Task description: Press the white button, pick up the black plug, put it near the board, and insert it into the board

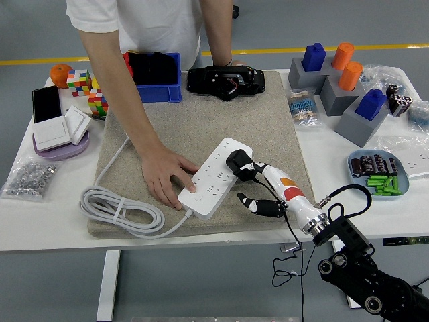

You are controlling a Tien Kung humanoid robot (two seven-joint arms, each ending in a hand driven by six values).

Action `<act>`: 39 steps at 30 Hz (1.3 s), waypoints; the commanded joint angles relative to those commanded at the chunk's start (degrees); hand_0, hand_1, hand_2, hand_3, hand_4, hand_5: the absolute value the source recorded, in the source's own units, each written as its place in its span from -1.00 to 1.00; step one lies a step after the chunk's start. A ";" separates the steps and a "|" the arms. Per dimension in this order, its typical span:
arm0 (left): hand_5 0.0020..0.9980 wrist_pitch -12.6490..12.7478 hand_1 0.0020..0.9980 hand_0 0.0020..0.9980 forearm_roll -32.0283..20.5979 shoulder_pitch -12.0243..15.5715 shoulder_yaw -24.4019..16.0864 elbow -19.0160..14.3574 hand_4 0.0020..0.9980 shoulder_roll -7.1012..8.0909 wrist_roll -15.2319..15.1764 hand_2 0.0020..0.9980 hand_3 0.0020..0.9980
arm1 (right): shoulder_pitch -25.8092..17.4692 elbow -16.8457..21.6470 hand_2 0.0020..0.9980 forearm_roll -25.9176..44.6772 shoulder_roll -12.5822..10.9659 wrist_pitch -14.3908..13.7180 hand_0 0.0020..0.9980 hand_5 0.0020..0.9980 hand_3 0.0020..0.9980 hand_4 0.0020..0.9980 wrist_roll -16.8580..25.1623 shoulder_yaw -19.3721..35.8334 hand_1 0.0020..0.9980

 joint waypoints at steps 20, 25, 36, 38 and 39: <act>-0.66 0.02 0.33 0.38 -0.27 -0.23 0.20 0.00 0.12 -0.20 -0.02 0.28 0.29 | 2.36 -1.35 0.51 0.16 0.53 -0.08 0.76 -0.82 0.33 0.47 0.40 0.02 0.61; -0.66 -0.01 0.33 0.39 -0.01 -0.13 0.03 0.00 0.12 -0.17 0.05 0.28 0.29 | 3.21 -2.31 0.51 0.47 0.84 -0.02 0.76 -0.82 0.33 0.47 0.46 -0.81 0.61; -0.66 -0.06 0.33 0.39 -0.16 -0.11 0.17 0.00 0.12 -0.23 0.07 0.28 0.29 | 4.64 -2.99 0.51 1.30 1.73 0.12 0.76 -0.82 0.33 0.47 0.76 -3.16 0.61; -0.66 -0.06 0.33 0.38 -0.06 -0.08 0.07 0.00 0.12 -0.21 0.09 0.29 0.29 | 5.01 -3.21 0.51 1.44 1.92 0.11 0.76 -0.82 0.33 0.47 0.84 -3.51 0.60; -0.66 -0.07 0.33 0.38 -0.07 -0.06 0.08 0.00 0.12 -0.21 0.10 0.29 0.29 | 5.14 -3.31 0.51 1.52 1.99 0.10 0.76 -0.82 0.33 0.47 0.87 -3.65 0.60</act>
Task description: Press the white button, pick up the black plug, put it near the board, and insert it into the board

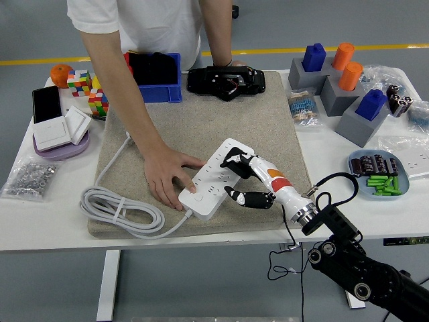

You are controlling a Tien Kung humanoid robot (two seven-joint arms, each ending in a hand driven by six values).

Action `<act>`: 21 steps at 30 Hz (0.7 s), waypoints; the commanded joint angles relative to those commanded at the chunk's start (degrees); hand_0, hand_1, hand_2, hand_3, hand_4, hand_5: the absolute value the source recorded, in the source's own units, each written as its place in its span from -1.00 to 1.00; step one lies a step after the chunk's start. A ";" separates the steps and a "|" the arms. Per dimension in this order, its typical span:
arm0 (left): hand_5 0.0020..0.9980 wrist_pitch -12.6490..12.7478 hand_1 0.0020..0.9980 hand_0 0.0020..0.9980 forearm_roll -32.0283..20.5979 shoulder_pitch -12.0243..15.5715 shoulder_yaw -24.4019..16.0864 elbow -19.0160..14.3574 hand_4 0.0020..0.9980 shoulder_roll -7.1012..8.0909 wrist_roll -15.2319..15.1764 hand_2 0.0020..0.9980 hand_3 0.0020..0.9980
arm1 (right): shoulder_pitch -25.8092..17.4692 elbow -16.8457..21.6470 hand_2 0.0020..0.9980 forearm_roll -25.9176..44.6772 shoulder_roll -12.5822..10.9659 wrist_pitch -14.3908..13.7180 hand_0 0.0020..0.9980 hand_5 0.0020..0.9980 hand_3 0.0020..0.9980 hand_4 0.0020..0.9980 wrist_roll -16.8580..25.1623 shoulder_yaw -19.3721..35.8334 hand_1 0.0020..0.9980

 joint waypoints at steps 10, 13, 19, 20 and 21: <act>-0.66 -0.08 0.33 0.38 0.06 -0.16 0.03 0.00 0.12 0.04 0.05 0.28 0.29 | 1.72 -1.37 0.51 0.29 0.99 -0.01 0.76 -0.82 0.33 0.46 0.21 -0.92 0.60; -0.66 -0.07 0.33 0.38 0.22 -0.11 -0.12 0.00 0.12 0.03 0.09 0.28 0.29 | 2.01 -1.61 0.51 0.32 1.15 0.02 0.76 -0.82 0.33 0.46 0.20 -1.21 0.60; -0.66 -0.06 0.33 0.39 0.14 -0.03 -0.13 0.00 0.12 -0.02 0.11 0.28 0.29 | 2.20 -1.20 0.51 0.23 1.26 0.09 0.76 -0.83 0.33 0.46 0.18 -1.32 0.61; -0.66 -0.06 0.33 0.39 0.11 -0.03 -0.11 0.00 0.12 -0.03 0.11 0.28 0.29 | 2.18 -1.08 0.51 0.20 1.22 0.08 0.76 -0.83 0.33 0.46 0.18 -1.24 0.61; -0.66 -0.06 0.33 0.38 0.05 -0.03 -0.10 0.00 0.12 -0.05 0.11 0.28 0.29 | 2.11 -0.66 0.51 0.17 1.08 0.09 0.76 -0.83 0.33 0.46 0.15 -0.89 0.60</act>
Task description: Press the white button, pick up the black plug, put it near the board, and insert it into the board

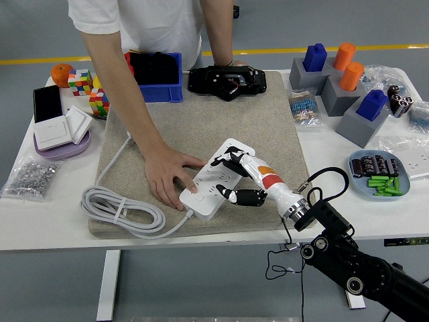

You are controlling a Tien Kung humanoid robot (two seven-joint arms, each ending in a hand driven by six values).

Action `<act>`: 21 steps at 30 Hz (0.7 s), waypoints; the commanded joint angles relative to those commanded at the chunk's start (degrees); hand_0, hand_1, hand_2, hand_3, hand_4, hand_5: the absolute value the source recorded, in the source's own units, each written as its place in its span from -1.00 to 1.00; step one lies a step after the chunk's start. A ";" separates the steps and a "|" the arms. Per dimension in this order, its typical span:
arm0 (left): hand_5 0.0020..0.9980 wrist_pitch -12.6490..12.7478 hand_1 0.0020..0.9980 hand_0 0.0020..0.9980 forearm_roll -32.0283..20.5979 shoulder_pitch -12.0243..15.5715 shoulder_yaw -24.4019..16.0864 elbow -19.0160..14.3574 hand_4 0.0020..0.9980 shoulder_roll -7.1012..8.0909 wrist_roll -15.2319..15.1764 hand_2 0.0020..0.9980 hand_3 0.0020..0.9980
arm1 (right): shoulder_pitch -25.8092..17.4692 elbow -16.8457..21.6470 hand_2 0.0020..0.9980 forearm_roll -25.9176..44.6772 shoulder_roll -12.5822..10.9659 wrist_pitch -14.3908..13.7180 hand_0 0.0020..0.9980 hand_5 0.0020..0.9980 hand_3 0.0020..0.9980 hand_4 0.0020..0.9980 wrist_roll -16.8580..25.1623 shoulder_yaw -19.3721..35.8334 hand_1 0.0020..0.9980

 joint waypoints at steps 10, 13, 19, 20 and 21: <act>-0.66 0.07 0.33 0.38 -0.23 0.08 -0.08 0.00 0.12 -0.05 0.01 0.29 0.29 | -0.50 4.54 0.51 -0.82 -1.07 0.13 0.76 -0.83 0.33 0.46 -0.27 4.39 0.60; -0.66 0.07 0.33 0.38 -0.38 0.05 0.02 0.00 0.12 -0.10 -0.02 0.29 0.29 | -0.88 5.81 0.50 -1.21 -1.29 0.25 0.76 -0.83 0.33 0.46 -0.38 6.06 0.60; -0.66 0.10 0.33 0.39 -0.53 0.14 0.06 0.00 0.12 -0.13 -0.05 0.29 0.29 | -3.26 8.43 0.50 -2.79 -2.57 0.89 0.75 -0.83 0.35 0.48 -1.20 11.65 0.60; -0.66 0.11 0.33 0.39 -0.47 0.17 0.00 0.00 0.12 -0.11 -0.03 0.29 0.29 | -3.72 8.72 0.50 -3.07 -2.83 0.95 0.75 -0.83 0.35 0.48 -1.39 12.67 0.60; -0.66 0.13 0.33 0.39 -0.46 0.21 -0.04 0.00 0.12 -0.09 -0.03 0.29 0.29 | -4.24 9.00 0.50 -3.30 -3.12 1.02 0.75 -0.83 0.35 0.48 -1.63 13.68 0.60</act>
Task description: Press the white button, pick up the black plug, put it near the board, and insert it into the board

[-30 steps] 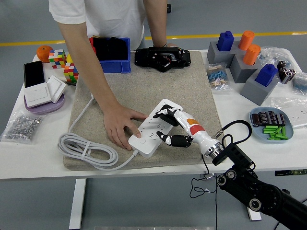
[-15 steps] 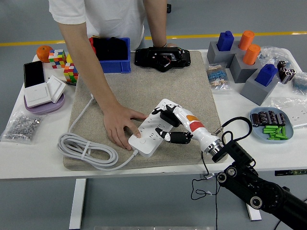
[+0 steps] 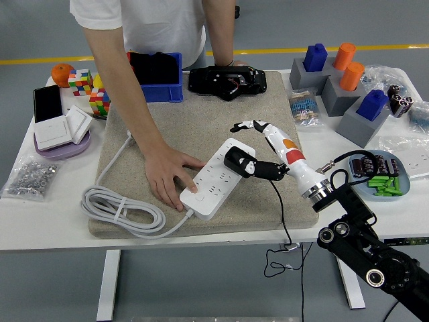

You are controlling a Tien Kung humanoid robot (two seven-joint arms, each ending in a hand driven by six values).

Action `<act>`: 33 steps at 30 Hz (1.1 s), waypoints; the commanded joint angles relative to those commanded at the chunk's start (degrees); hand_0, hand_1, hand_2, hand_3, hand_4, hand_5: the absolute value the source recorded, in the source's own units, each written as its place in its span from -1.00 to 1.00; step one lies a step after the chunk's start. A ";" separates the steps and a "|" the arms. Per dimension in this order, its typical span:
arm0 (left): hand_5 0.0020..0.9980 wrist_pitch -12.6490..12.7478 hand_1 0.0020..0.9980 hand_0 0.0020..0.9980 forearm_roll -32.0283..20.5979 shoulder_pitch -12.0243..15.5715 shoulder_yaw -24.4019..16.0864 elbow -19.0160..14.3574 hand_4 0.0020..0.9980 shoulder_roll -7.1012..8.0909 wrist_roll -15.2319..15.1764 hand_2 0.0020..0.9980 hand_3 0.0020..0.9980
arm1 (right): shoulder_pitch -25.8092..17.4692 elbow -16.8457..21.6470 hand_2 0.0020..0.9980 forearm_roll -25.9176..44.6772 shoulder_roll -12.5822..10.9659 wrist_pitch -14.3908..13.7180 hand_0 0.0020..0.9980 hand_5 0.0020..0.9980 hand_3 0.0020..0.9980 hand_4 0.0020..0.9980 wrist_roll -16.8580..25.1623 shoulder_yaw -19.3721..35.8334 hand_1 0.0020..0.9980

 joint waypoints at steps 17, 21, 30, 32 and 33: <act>-0.66 0.16 0.33 0.38 -0.41 -1.09 0.33 0.00 0.12 0.64 -0.25 0.28 0.29 | -9.52 3.90 0.45 -1.14 -6.13 0.76 0.71 -0.77 0.37 0.57 -1.34 14.76 0.51; -0.66 -0.12 0.33 0.38 0.60 -1.86 0.52 0.00 0.12 1.09 -0.18 0.28 0.29 | -12.66 4.82 0.45 -2.19 -6.00 1.12 0.71 -0.77 0.37 0.57 -1.74 19.49 0.51; -0.66 -0.04 0.33 0.38 0.55 -0.71 -0.09 0.00 0.12 0.80 -0.51 0.28 0.29 | -19.73 7.48 0.43 -4.66 -5.28 2.64 0.71 -0.71 0.38 0.62 -2.53 30.48 0.49; -0.66 -0.07 0.33 0.38 0.23 -0.68 0.15 0.00 0.12 0.65 -0.53 0.28 0.29 | -20.42 7.95 0.43 -5.02 -4.89 2.93 0.71 -0.71 0.38 0.62 -2.67 32.44 0.49; -0.66 -0.10 0.33 0.38 0.14 -0.64 0.22 0.00 0.12 0.57 -0.52 0.28 0.29 | -20.78 8.21 0.43 -5.14 -4.66 3.04 0.71 -0.71 0.38 0.62 -2.75 33.52 0.49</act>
